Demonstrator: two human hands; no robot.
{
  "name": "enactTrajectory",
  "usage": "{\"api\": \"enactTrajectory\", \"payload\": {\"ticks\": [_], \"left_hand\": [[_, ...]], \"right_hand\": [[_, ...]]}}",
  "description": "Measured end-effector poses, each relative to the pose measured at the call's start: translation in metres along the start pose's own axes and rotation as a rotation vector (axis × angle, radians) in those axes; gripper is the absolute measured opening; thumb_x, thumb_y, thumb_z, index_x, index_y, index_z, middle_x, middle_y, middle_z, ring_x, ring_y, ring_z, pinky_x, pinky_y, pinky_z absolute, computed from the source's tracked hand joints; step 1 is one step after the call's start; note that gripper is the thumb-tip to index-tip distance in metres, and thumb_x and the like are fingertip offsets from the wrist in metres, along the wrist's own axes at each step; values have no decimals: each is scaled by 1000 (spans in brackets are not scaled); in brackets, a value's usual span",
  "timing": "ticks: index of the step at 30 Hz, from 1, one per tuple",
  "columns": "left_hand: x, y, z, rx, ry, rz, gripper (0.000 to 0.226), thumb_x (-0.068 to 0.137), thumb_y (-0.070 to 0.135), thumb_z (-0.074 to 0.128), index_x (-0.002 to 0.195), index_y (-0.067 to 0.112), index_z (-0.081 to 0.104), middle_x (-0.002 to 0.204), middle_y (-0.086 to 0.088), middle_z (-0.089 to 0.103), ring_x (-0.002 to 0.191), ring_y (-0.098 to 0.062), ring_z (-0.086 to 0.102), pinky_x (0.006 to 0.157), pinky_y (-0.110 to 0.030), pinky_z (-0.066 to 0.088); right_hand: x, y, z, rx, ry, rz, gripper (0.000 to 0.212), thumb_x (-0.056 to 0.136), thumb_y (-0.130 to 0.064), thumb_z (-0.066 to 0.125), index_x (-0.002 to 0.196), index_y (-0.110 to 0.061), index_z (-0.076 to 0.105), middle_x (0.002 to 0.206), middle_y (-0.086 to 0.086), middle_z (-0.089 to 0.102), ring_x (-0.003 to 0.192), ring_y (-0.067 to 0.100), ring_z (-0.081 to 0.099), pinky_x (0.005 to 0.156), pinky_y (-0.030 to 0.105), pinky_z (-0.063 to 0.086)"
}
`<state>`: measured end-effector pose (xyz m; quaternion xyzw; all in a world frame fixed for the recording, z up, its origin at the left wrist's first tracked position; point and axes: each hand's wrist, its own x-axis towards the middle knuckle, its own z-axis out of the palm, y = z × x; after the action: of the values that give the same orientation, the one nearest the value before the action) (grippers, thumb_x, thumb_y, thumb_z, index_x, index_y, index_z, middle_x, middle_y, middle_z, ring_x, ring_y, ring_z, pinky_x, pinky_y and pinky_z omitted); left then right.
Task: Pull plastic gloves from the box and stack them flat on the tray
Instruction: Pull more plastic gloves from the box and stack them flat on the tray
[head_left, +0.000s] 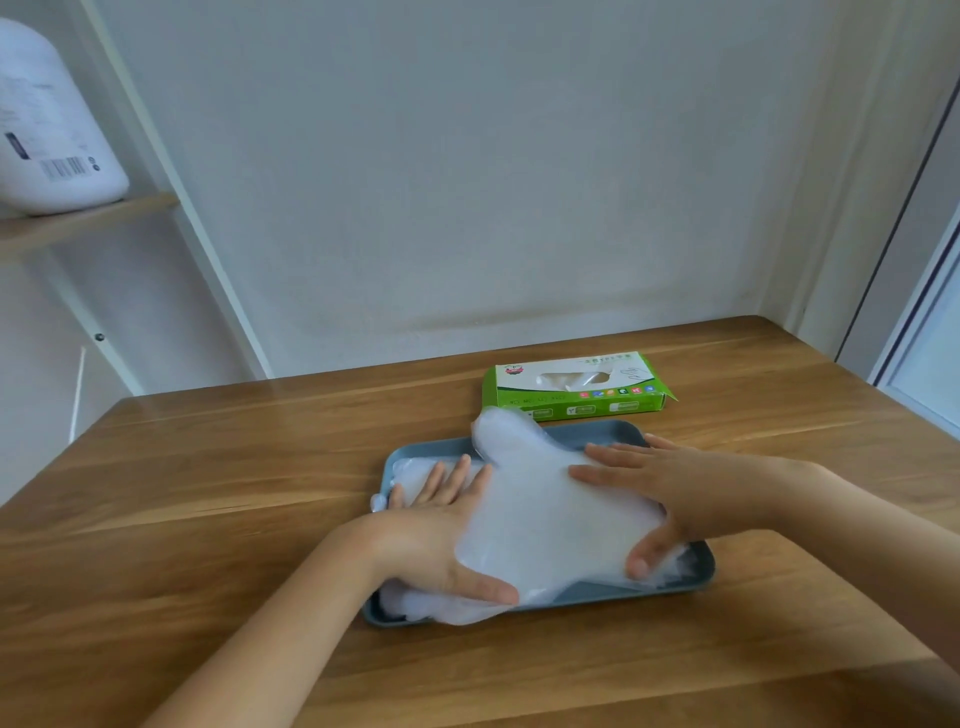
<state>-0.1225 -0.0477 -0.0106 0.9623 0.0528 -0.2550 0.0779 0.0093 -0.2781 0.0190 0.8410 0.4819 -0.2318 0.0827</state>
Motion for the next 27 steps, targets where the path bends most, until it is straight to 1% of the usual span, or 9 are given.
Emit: {"api": "enactTrajectory", "payload": {"ticks": [5, 8, 10, 12, 14, 16, 19, 22, 27], "left_hand": [[-6, -6, -14, 15, -102, -10, 128, 72, 72, 64, 144, 27, -32, 148, 8, -41, 136, -10, -38, 119, -44, -13], [-9, -8, -28, 76, -141, 21, 127, 72, 67, 69, 148, 28, -25, 156, 4, -31, 142, -14, -30, 119, -37, -11], [-9, -8, -41, 14, -106, 114, 114, 76, 60, 70, 154, 26, -6, 162, 4, -3, 148, -14, -4, 117, -24, 0], [-1, -11, -52, -178, 1, 186, 94, 73, 65, 70, 150, 36, 24, 151, 13, 35, 139, -9, 32, 115, -23, 23], [12, -16, -57, -366, 191, 135, 69, 74, 66, 68, 135, 43, 45, 129, 20, 56, 122, 1, 50, 105, -23, 39], [32, -21, -63, -490, 370, 65, 41, 81, 54, 68, 117, 39, 55, 107, 21, 61, 101, 9, 56, 87, -12, 43], [62, -21, -71, -568, 592, 25, 32, 89, 38, 66, 118, 25, 61, 96, 13, 62, 82, 1, 57, 72, -15, 42], [92, -25, -78, -558, 618, 16, 35, 93, 31, 62, 127, 22, 59, 120, 3, 62, 102, -10, 59, 91, -26, 45], [125, -35, -81, -525, 478, 61, 59, 92, 40, 61, 146, 32, 38, 152, 7, 37, 140, -10, 33, 114, -27, 26]], "right_hand": [[4, 11, -3, 35, -31, 24, 110, 67, -66, 71, 144, -54, -7, 156, -24, -13, 146, 19, -12, 117, 50, 4], [9, 15, -12, 107, 35, 18, 93, 66, -65, 72, 143, -53, 21, 151, -26, 22, 140, 9, 24, 112, 36, 25], [18, 23, -23, 229, 218, -2, 63, 71, -65, 67, 129, -48, 48, 129, -30, 48, 120, 0, 46, 97, 21, 37], [33, 35, -32, 305, 483, 13, 33, 83, -52, 64, 113, -42, 62, 112, -26, 58, 102, 0, 55, 83, 17, 39], [56, 49, -38, 311, 698, 28, 20, 91, -36, 60, 110, -33, 66, 109, -16, 62, 98, 5, 56, 78, 19, 39], [77, 57, -43, 347, 765, 54, 19, 95, -28, 56, 111, -28, 66, 106, -11, 57, 95, 9, 53, 76, 21, 35], [107, 60, -46, 354, 736, 64, 19, 95, -30, 56, 109, -26, 69, 113, 0, 55, 98, 15, 50, 77, 23, 32], [128, 57, -47, 382, 697, 31, 24, 91, -34, 61, 106, -21, 74, 121, 5, 58, 118, 19, 43, 86, 22, 28], [138, 60, -45, 335, 617, 44, 33, 90, -49, 57, 108, -28, 73, 135, 4, 51, 132, 17, 28, 93, 18, 19]]}}
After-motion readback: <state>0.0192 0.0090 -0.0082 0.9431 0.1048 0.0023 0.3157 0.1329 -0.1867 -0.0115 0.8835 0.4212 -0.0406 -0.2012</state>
